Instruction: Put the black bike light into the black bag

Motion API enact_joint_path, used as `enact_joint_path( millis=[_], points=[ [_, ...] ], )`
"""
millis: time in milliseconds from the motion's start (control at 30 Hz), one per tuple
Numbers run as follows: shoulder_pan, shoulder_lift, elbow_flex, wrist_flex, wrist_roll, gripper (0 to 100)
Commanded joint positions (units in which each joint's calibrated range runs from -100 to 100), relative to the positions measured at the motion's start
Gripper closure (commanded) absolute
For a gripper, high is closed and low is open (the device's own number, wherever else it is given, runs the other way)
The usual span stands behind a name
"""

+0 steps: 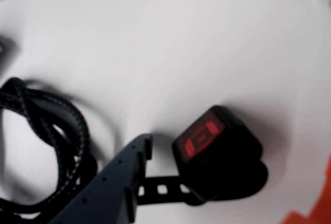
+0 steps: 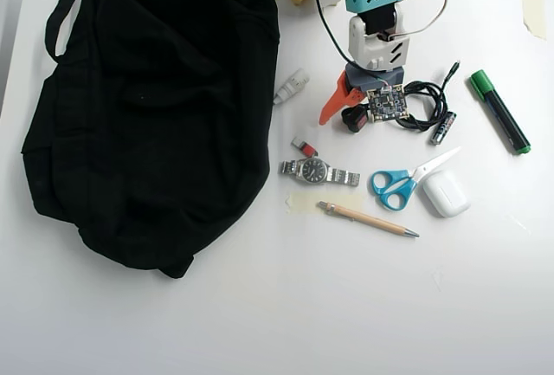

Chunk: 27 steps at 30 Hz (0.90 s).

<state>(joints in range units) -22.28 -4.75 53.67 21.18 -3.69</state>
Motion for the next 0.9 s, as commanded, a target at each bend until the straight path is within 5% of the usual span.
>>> enact_joint_path(
  millis=[0,867],
  points=[
    [0.21,-0.39,-0.30,-0.59,-0.14,60],
    [0.96,-1.39,0.87,-6.19,-0.09,98]
  ],
)
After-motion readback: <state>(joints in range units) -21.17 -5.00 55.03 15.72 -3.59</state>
